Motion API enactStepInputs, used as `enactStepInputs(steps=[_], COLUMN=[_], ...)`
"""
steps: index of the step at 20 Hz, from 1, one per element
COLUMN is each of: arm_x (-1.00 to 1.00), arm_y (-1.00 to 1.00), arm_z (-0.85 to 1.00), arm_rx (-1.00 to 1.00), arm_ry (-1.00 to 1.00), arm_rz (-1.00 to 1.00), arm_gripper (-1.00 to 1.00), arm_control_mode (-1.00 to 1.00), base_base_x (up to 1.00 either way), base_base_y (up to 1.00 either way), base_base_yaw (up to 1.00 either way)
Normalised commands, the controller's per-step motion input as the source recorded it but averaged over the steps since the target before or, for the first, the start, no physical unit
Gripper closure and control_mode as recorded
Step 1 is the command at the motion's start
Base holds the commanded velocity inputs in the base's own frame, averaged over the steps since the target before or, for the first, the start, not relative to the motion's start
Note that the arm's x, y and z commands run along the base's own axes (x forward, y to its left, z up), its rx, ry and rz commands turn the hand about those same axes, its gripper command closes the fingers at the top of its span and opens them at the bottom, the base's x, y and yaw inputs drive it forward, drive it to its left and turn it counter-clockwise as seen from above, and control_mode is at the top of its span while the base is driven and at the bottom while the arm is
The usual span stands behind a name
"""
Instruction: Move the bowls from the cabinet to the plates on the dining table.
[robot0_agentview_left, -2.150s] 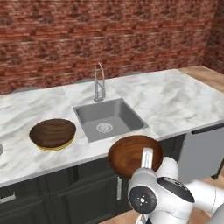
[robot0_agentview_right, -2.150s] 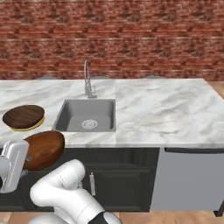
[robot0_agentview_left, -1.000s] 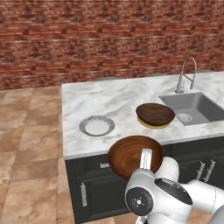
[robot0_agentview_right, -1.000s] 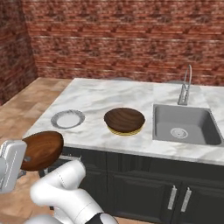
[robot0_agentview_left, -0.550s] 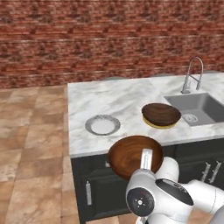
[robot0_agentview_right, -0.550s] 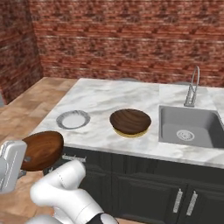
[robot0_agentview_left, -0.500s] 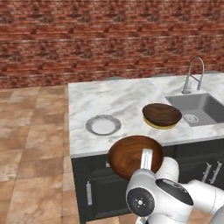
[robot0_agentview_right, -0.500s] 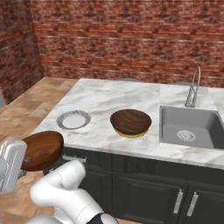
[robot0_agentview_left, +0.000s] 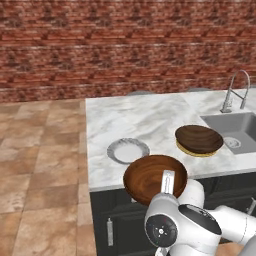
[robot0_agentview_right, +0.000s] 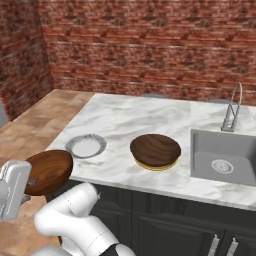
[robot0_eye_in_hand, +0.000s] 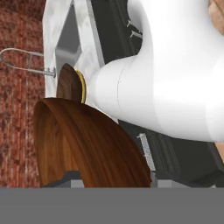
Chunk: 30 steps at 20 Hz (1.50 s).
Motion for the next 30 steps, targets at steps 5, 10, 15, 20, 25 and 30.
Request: enactStepInputs(steps=[5,10,15,20,25,30], arm_x=[0.0,0.0,0.0,0.0,0.0,0.0], arm_y=[0.0,0.0,0.0,0.0,0.0,0.0], arm_z=[0.0,0.0,0.0,0.0,0.0,0.0], arm_rx=[0.0,0.0,0.0,0.0,0.0,0.0], arm_ry=[0.0,0.0,0.0,0.0,0.0,0.0], arm_rz=[0.0,0.0,0.0,0.0,0.0,0.0], arm_gripper=[1.0,1.0,1.0,1.0,1.0,1.0], arm_control_mode=[1.0,1.0,1.0,1.0,1.0,1.0], base_base_x=[0.03,0.0,0.05,0.08,0.14,0.08], base_base_y=[0.36,0.37,0.31,0.39,0.48,0.37], base_base_yaw=[0.04,0.02,0.0,0.02,0.08,0.15])
